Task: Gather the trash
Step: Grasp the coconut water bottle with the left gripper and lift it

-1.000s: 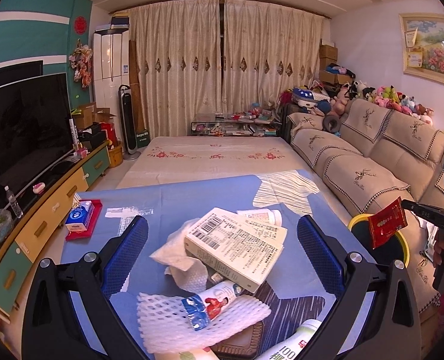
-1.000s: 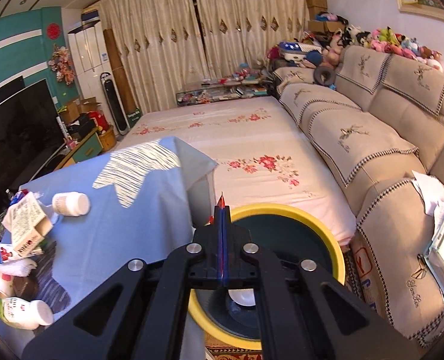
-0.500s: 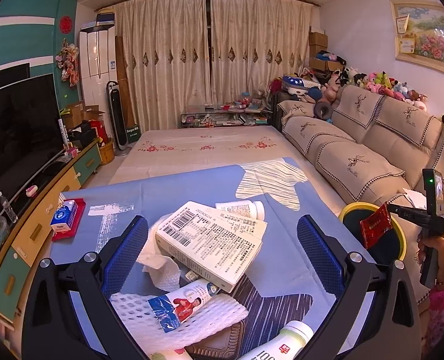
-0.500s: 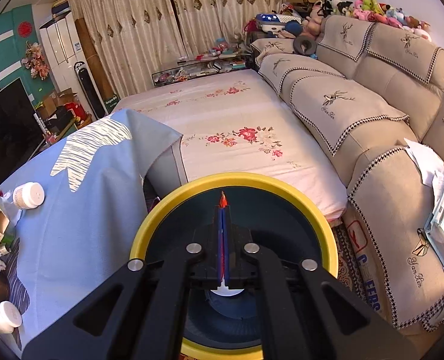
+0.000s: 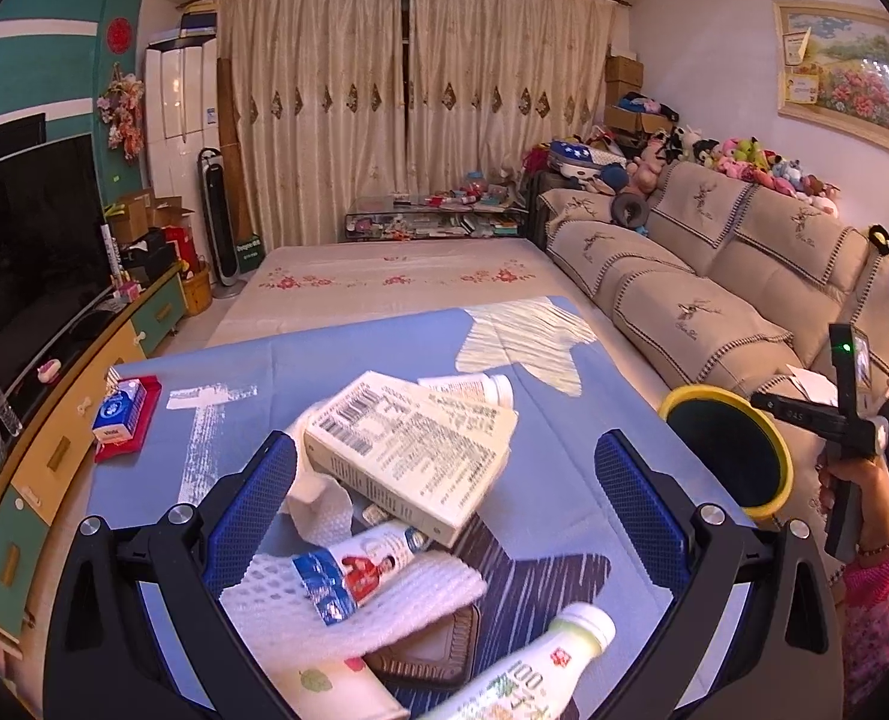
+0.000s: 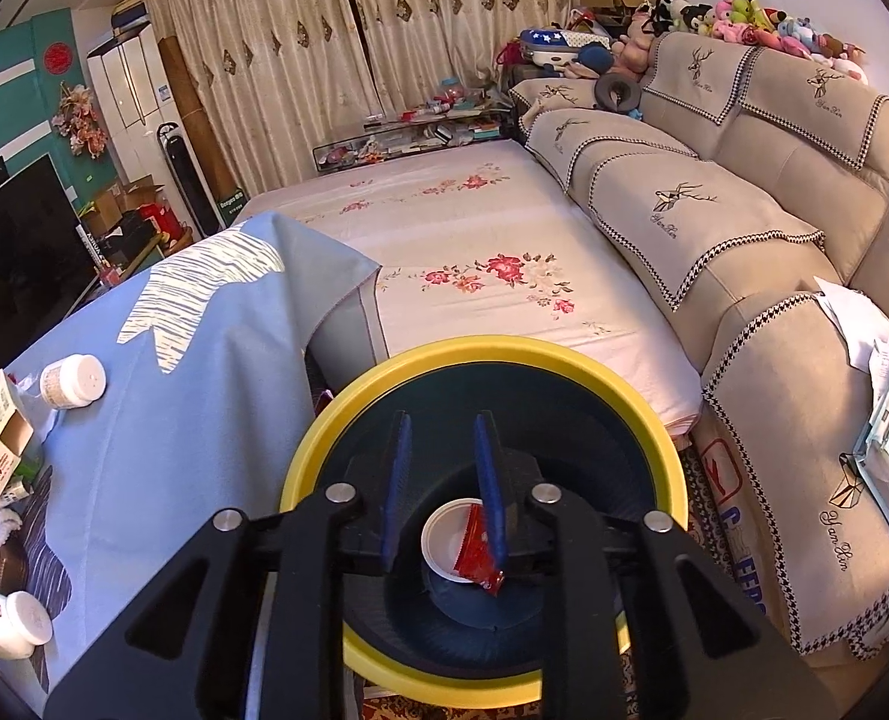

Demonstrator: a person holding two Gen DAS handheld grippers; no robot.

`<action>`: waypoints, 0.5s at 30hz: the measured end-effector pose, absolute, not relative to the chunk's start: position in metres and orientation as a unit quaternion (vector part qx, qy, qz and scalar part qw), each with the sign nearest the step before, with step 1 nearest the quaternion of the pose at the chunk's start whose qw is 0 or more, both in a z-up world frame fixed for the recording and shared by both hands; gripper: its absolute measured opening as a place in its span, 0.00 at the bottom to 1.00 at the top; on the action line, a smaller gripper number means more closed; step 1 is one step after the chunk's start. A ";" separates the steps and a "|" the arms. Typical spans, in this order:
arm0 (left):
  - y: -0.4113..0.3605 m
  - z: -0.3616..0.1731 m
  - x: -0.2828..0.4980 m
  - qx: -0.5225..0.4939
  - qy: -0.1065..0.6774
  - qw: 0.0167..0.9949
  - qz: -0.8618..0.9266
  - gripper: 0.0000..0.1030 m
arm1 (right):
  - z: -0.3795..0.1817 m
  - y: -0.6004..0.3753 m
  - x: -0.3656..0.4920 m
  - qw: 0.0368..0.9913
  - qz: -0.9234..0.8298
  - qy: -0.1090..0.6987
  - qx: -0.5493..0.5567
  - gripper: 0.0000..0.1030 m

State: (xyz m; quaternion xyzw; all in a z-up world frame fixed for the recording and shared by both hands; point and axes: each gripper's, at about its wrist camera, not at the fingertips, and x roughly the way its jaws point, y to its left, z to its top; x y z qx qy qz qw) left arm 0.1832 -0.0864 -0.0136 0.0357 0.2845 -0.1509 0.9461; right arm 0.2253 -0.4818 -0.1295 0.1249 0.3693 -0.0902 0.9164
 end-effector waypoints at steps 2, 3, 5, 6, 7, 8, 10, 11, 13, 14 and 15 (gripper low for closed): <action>-0.084 -0.018 0.176 0.038 0.294 0.939 -0.176 0.95 | -0.129 -0.479 0.224 0.916 -0.087 0.370 0.125 0.21; -0.084 -0.021 0.173 0.040 0.300 0.934 -0.188 0.95 | -0.130 -0.478 0.224 0.916 -0.086 0.370 0.125 0.21; -0.087 -0.029 0.165 0.051 0.314 0.922 -0.219 0.95 | -0.130 -0.475 0.222 0.916 -0.084 0.372 0.125 0.22; -0.089 -0.033 0.160 0.061 0.320 0.915 -0.237 0.95 | -0.130 -0.474 0.221 0.916 -0.082 0.372 0.126 0.22; -0.093 -0.037 0.156 0.070 0.325 0.910 -0.249 0.95 | -0.129 -0.473 0.220 0.916 -0.081 0.372 0.125 0.22; -0.097 -0.041 0.150 0.084 0.329 0.903 -0.263 0.95 | -0.129 -0.472 0.220 0.916 -0.080 0.372 0.125 0.23; -0.104 -0.048 0.140 0.111 0.334 0.890 -0.289 0.95 | -0.129 -0.469 0.218 0.916 -0.079 0.372 0.126 0.24; -0.107 -0.052 0.134 0.124 0.336 0.883 -0.301 0.95 | -0.129 -0.468 0.218 0.916 -0.077 0.372 0.126 0.25; -0.112 -0.058 0.126 0.148 0.343 0.871 -0.318 0.95 | -0.129 -0.465 0.216 0.916 -0.075 0.373 0.125 0.25; -0.113 -0.062 0.123 0.158 0.347 0.865 -0.325 0.95 | -0.129 -0.465 0.216 0.916 -0.074 0.373 0.125 0.25; -0.115 -0.067 0.120 0.169 0.353 0.858 -0.333 0.95 | -0.129 -0.464 0.215 0.916 -0.073 0.374 0.126 0.25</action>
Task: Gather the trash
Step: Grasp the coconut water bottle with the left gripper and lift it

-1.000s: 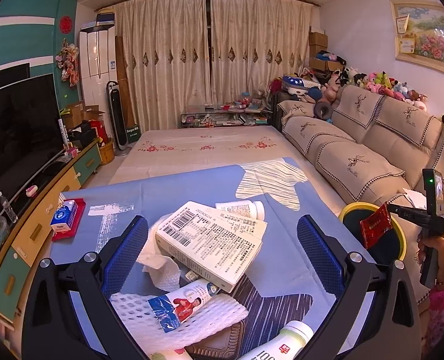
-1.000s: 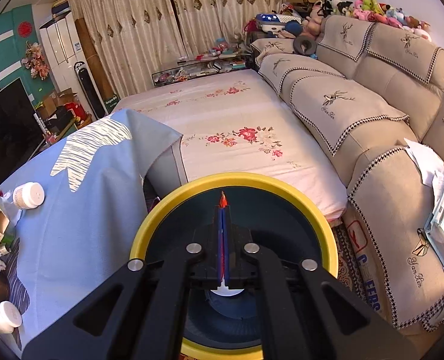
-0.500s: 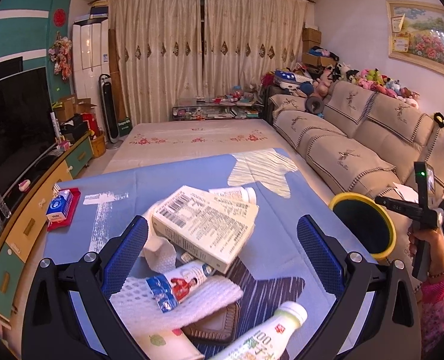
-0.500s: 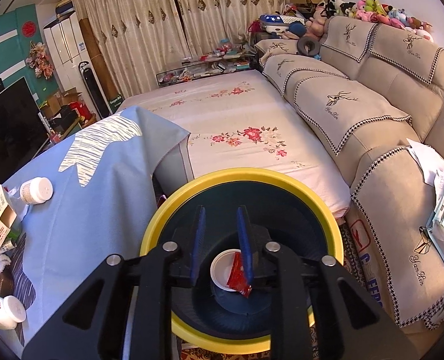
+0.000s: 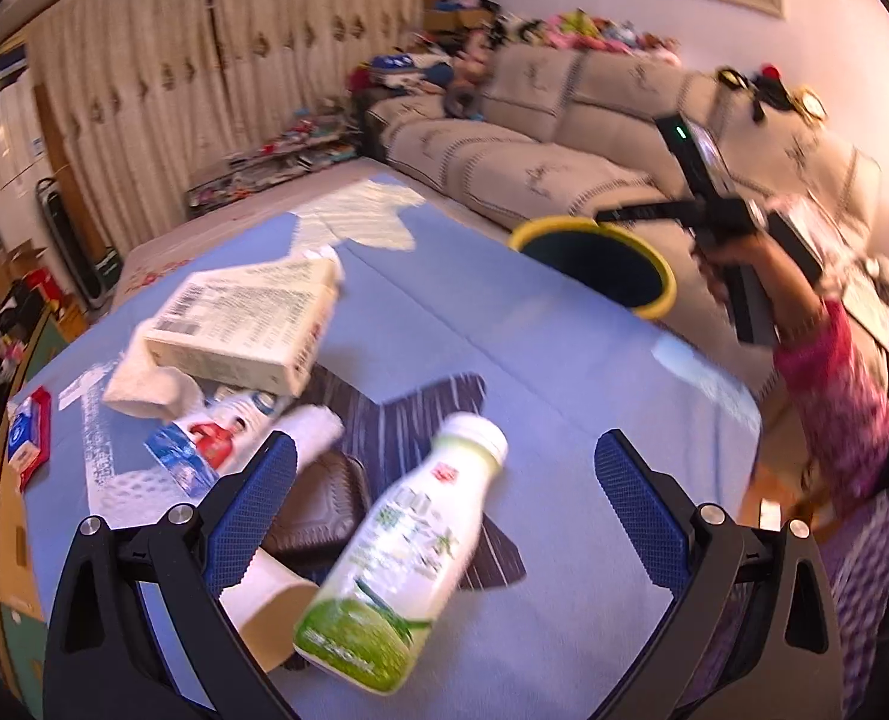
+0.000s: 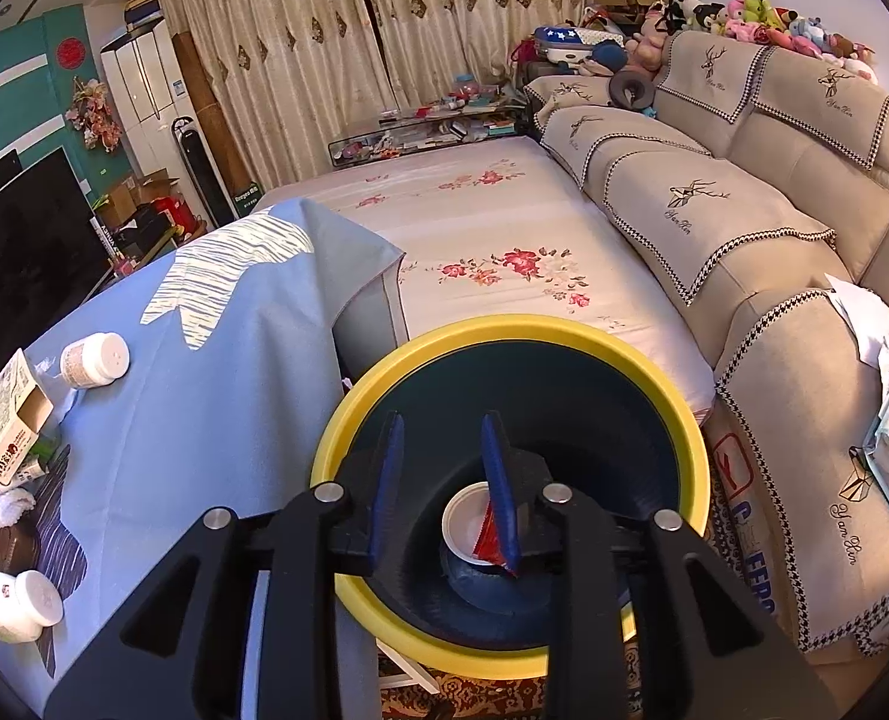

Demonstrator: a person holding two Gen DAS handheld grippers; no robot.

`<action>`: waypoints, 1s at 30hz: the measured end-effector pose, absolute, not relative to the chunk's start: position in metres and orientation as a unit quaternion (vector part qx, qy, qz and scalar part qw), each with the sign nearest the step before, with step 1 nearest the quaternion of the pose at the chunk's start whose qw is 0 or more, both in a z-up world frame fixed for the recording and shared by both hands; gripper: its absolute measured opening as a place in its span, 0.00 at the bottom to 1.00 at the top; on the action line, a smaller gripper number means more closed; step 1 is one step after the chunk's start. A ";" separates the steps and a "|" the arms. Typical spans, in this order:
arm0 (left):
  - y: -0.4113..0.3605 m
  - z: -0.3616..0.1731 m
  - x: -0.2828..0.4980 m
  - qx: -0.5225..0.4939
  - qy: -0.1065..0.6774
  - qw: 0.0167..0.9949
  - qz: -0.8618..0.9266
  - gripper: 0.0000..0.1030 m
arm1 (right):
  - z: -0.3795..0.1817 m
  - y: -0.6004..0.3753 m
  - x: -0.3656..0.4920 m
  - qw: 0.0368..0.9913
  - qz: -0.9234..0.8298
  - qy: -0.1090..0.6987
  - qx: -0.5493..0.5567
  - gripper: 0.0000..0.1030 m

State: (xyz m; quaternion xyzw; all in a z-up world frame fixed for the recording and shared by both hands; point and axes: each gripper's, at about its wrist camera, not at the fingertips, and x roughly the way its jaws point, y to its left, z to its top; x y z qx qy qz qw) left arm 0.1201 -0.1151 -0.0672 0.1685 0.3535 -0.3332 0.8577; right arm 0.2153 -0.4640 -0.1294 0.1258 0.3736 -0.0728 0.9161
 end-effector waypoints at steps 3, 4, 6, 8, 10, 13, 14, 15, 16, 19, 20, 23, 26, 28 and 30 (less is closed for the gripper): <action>-0.118 -0.080 0.117 0.188 0.370 0.845 -0.337 0.95 | -0.130 -0.462 0.213 0.916 -0.070 0.374 0.127 0.26; -0.117 -0.084 0.117 0.192 0.375 0.842 -0.337 0.95 | -0.130 -0.461 0.213 0.916 -0.069 0.374 0.127 0.26; -0.117 -0.090 0.120 0.195 0.386 0.837 -0.335 0.94 | -0.131 -0.460 0.212 0.916 -0.067 0.375 0.127 0.26; -0.115 -0.095 0.124 0.193 0.399 0.831 -0.337 0.93 | -0.131 -0.460 0.212 0.915 -0.066 0.376 0.128 0.26; -0.116 -0.101 0.127 0.190 0.412 0.823 -0.343 0.88 | -0.132 -0.460 0.212 0.915 -0.066 0.376 0.129 0.26; -0.114 -0.106 0.128 0.185 0.423 0.817 -0.345 0.84 | -0.132 -0.460 0.211 0.915 -0.066 0.376 0.130 0.26; -0.113 -0.107 0.128 0.181 0.427 0.815 -0.346 0.82 | -0.133 -0.461 0.211 0.915 -0.066 0.376 0.131 0.27; -0.113 -0.107 0.126 0.176 0.430 0.814 -0.348 0.80 | -0.133 -0.461 0.211 0.915 -0.066 0.376 0.131 0.27; -0.113 -0.107 0.125 0.168 0.435 0.812 -0.350 0.79 | -0.134 -0.463 0.212 0.915 -0.065 0.376 0.132 0.27; -0.114 -0.108 0.125 0.156 0.448 0.809 -0.347 0.79 | -0.136 -0.463 0.212 0.914 -0.062 0.378 0.133 0.27; -0.116 -0.111 0.126 0.157 0.454 0.808 -0.342 0.79 | -0.137 -0.462 0.213 0.914 -0.061 0.379 0.134 0.27; -0.119 -0.123 0.133 0.148 0.482 0.805 -0.312 0.79 | -0.139 -0.460 0.212 0.913 -0.057 0.380 0.134 0.27; -0.119 -0.132 0.138 0.136 0.498 0.807 -0.287 0.79 | -0.141 -0.462 0.211 0.913 -0.057 0.381 0.136 0.27; -0.121 -0.135 0.140 0.138 0.500 0.812 -0.269 0.79 | -0.141 -0.464 0.212 0.912 -0.058 0.382 0.138 0.27; -0.123 -0.136 0.141 0.139 0.500 0.816 -0.256 0.70 | -0.141 -0.466 0.211 0.912 -0.059 0.381 0.140 0.27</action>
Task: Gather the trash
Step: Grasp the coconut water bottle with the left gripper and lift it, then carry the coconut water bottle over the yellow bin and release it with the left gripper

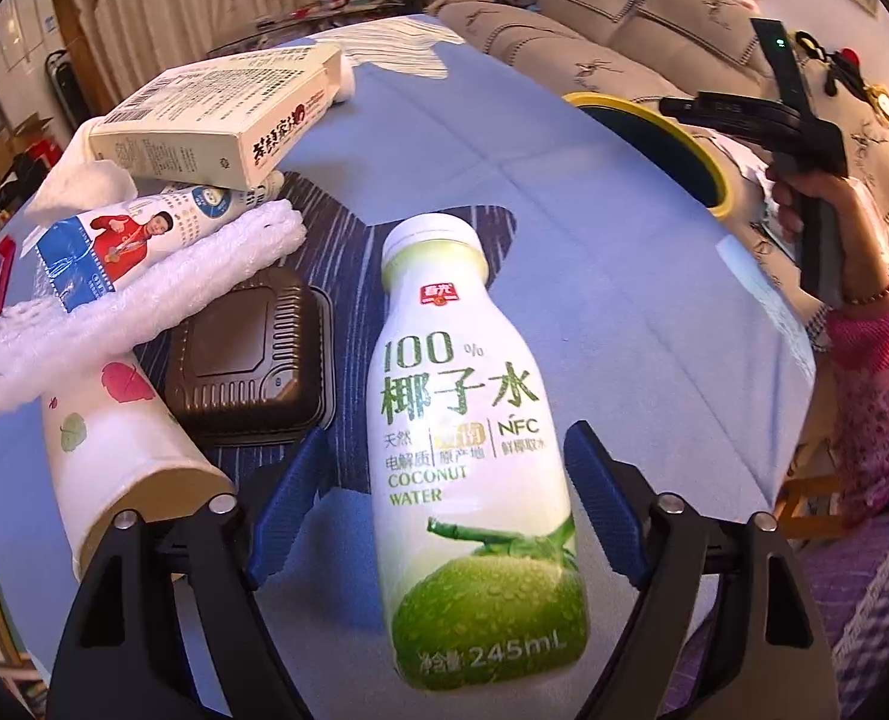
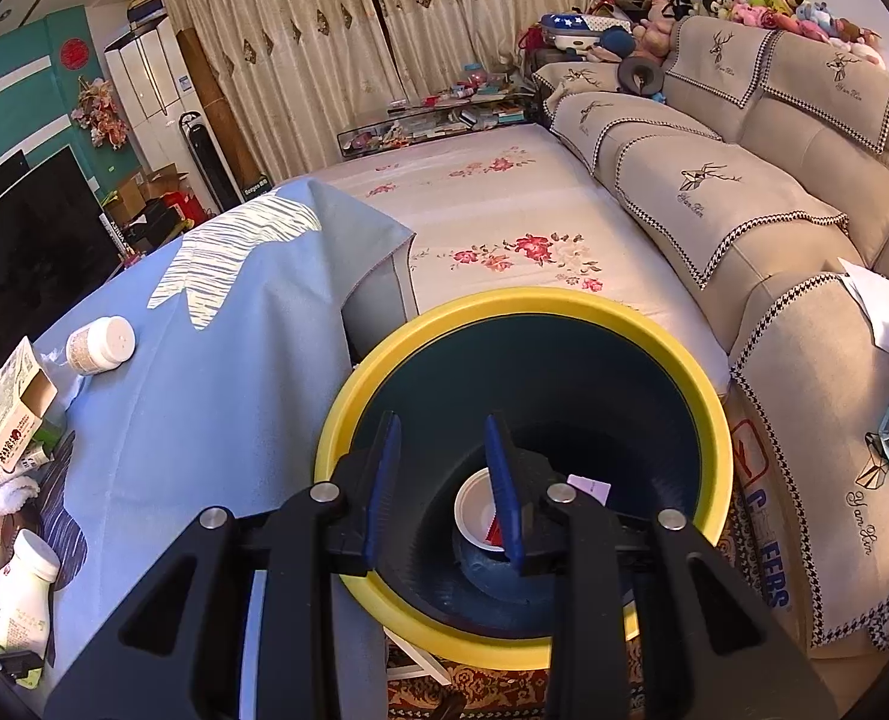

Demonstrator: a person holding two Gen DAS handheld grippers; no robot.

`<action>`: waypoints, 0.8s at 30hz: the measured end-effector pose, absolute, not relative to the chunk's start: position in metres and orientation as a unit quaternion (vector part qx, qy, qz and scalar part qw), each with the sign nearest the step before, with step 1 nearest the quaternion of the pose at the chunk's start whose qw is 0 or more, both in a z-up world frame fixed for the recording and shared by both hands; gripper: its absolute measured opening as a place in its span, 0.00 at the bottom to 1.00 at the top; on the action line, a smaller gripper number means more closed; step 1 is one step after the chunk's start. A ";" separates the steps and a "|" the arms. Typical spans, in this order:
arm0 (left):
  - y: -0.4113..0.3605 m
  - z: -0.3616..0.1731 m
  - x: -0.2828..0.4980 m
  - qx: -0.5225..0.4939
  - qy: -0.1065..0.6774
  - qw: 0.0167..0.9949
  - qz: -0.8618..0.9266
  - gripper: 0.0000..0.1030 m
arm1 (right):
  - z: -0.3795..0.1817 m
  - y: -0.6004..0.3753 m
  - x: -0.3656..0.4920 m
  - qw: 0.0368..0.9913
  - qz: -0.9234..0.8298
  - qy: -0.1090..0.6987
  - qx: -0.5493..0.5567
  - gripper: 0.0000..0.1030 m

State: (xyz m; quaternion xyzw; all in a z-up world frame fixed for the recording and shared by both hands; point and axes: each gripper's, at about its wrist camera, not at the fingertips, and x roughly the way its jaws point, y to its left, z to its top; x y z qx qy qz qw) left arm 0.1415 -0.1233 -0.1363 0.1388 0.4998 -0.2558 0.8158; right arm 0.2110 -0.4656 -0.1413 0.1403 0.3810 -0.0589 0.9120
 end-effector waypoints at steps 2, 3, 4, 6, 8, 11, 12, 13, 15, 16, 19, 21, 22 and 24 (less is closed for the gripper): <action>-0.126 -0.138 0.142 0.141 0.504 0.816 -0.247 0.57 | -0.142 -0.467 0.210 0.912 -0.059 0.381 0.142 0.27; -0.126 -0.139 0.143 0.140 0.506 0.815 -0.246 0.49 | -0.142 -0.467 0.210 0.912 -0.058 0.381 0.143 0.27; -0.126 -0.140 0.143 0.140 0.507 0.815 -0.244 0.49 | -0.142 -0.468 0.210 0.912 -0.057 0.381 0.143 0.27; -0.128 -0.138 0.141 0.146 0.502 0.817 -0.244 0.49 | -0.143 -0.468 0.208 0.912 -0.056 0.380 0.145 0.27; -0.131 -0.133 0.137 0.150 0.494 0.819 -0.250 0.49 | -0.142 -0.469 0.207 0.912 -0.055 0.379 0.145 0.27; -0.141 -0.120 0.132 0.156 0.477 0.824 -0.263 0.49 | -0.141 -0.470 0.205 0.913 -0.054 0.376 0.147 0.27; -0.145 -0.113 0.132 0.159 0.468 0.827 -0.269 0.49 | -0.140 -0.471 0.203 0.914 -0.054 0.374 0.148 0.27; -0.149 -0.109 0.132 0.161 0.463 0.828 -0.272 0.49 | -0.139 -0.471 0.202 0.915 -0.054 0.371 0.149 0.27; -0.159 -0.099 0.135 0.167 0.450 0.830 -0.283 0.49 | -0.135 -0.473 0.198 0.917 -0.058 0.365 0.149 0.27; -0.166 -0.093 0.137 0.170 0.443 0.831 -0.290 0.49 | -0.133 -0.475 0.195 0.919 -0.061 0.360 0.149 0.27; -0.192 -0.080 0.146 0.176 0.424 0.830 -0.317 0.49 | -0.127 -0.481 0.185 0.922 -0.071 0.349 0.149 0.27; -0.213 -0.073 0.154 0.180 0.413 0.828 -0.333 0.49 | -0.124 -0.486 0.180 0.923 -0.078 0.346 0.148 0.27; -0.224 -0.071 0.158 0.183 0.407 0.828 -0.340 0.49 | -0.122 -0.489 0.177 0.924 -0.082 0.344 0.146 0.27; -0.247 -0.067 0.168 0.186 0.401 0.825 -0.351 0.49 | -0.121 -0.495 0.171 0.924 -0.089 0.341 0.146 0.27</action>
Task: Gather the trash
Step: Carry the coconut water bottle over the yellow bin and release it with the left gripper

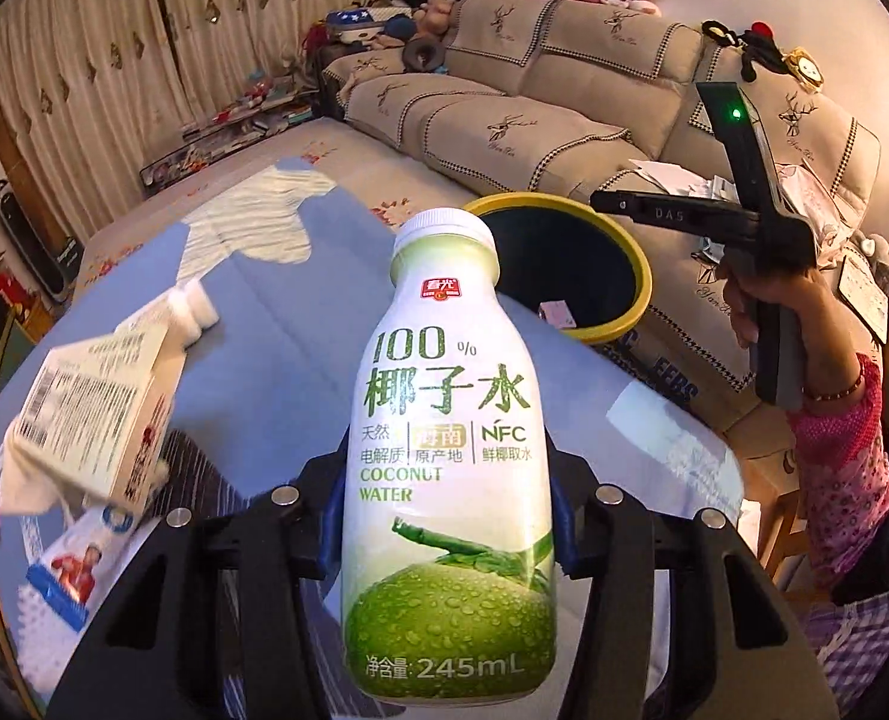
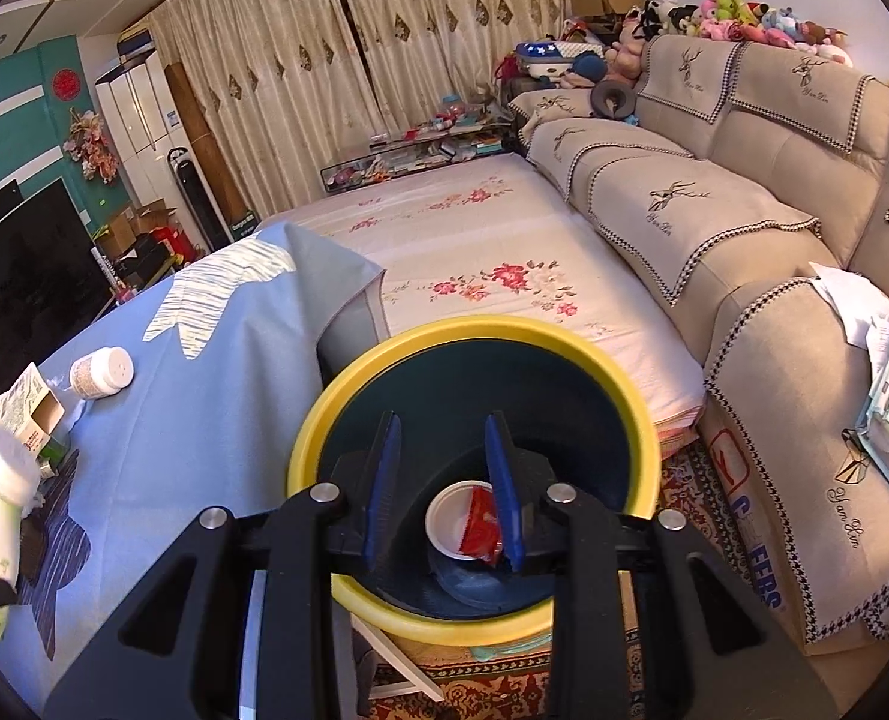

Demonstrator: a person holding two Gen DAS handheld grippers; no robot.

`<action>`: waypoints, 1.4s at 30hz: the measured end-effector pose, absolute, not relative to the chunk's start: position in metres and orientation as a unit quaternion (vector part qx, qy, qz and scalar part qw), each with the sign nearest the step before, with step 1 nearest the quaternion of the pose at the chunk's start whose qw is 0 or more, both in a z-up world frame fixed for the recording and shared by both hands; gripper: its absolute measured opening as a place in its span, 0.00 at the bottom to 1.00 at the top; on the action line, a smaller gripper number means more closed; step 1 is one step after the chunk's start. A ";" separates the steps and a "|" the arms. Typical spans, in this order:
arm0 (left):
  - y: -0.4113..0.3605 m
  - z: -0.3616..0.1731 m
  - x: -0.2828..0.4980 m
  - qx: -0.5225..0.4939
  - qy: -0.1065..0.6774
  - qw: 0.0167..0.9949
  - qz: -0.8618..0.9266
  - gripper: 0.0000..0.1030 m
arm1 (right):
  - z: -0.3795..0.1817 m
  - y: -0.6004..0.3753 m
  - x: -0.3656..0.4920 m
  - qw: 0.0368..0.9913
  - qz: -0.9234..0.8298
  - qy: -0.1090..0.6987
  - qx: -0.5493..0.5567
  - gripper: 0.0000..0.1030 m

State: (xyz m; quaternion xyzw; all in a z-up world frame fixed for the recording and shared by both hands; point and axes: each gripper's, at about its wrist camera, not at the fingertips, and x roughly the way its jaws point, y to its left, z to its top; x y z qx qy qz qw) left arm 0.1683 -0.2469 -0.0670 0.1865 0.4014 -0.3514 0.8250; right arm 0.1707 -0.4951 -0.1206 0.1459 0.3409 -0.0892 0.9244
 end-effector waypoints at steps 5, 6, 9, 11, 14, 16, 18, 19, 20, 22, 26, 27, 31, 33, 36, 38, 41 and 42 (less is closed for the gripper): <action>-0.309 -0.071 0.195 0.194 0.409 0.808 -0.377 0.49 | -0.119 -0.515 0.156 0.925 -0.111 0.332 0.150 0.31; -0.321 -0.073 0.199 0.199 0.409 0.806 -0.378 0.49 | -0.120 -0.518 0.153 0.924 -0.114 0.331 0.152 0.31; -0.354 -0.085 0.214 0.207 0.419 0.799 -0.379 0.49 | -0.123 -0.530 0.145 0.923 -0.124 0.330 0.157 0.31; -0.374 -0.095 0.225 0.211 0.427 0.793 -0.380 0.49 | -0.126 -0.535 0.143 0.921 -0.131 0.332 0.158 0.32; -0.407 -0.108 0.239 0.217 0.438 0.784 -0.382 0.49 | -0.131 -0.543 0.141 0.918 -0.143 0.336 0.156 0.34; -0.426 -0.118 0.249 0.220 0.446 0.782 -0.377 0.49 | -0.134 -0.549 0.139 0.916 -0.150 0.336 0.157 0.36; -0.443 -0.131 0.260 0.212 0.468 0.770 -0.378 0.49 | -0.138 -0.555 0.136 0.915 -0.154 0.337 0.162 0.36; -0.450 -0.138 0.265 0.208 0.477 0.766 -0.377 0.49 | -0.140 -0.556 0.135 0.914 -0.154 0.337 0.163 0.36; -0.457 -0.144 0.269 0.206 0.487 0.761 -0.376 0.49 | -0.141 -0.558 0.134 0.914 -0.155 0.338 0.164 0.36; -0.466 -0.155 0.273 0.208 0.495 0.755 -0.375 0.49 | -0.142 -0.561 0.132 0.913 -0.156 0.338 0.166 0.36; -0.485 -0.169 0.279 0.208 0.507 0.749 -0.371 0.49 | -0.143 -0.565 0.130 0.912 -0.161 0.337 0.169 0.37; -0.489 -0.172 0.282 0.208 0.509 0.750 -0.368 0.50 | -0.143 -0.566 0.130 0.912 -0.162 0.336 0.170 0.37; -0.493 -0.168 0.285 0.210 0.494 0.766 -0.353 0.67 | -0.142 -0.566 0.130 0.912 -0.160 0.336 0.170 0.40; -0.488 -0.158 0.285 0.203 0.483 0.776 -0.351 0.69 | -0.141 -0.565 0.130 0.913 -0.158 0.336 0.170 0.40; -0.470 -0.132 0.278 0.183 0.462 0.792 -0.354 0.70 | -0.141 -0.563 0.130 0.913 -0.154 0.337 0.169 0.40; -0.452 -0.109 0.270 0.162 0.442 0.805 -0.359 0.71 | -0.141 -0.558 0.131 0.914 -0.150 0.339 0.167 0.40; -0.414 -0.073 0.254 0.133 0.403 0.830 -0.363 0.81 | -0.142 -0.550 0.135 0.914 -0.143 0.344 0.161 0.41; -0.399 -0.061 0.248 0.129 0.385 0.841 -0.357 0.83 | -0.142 -0.547 0.136 0.914 -0.141 0.345 0.159 0.41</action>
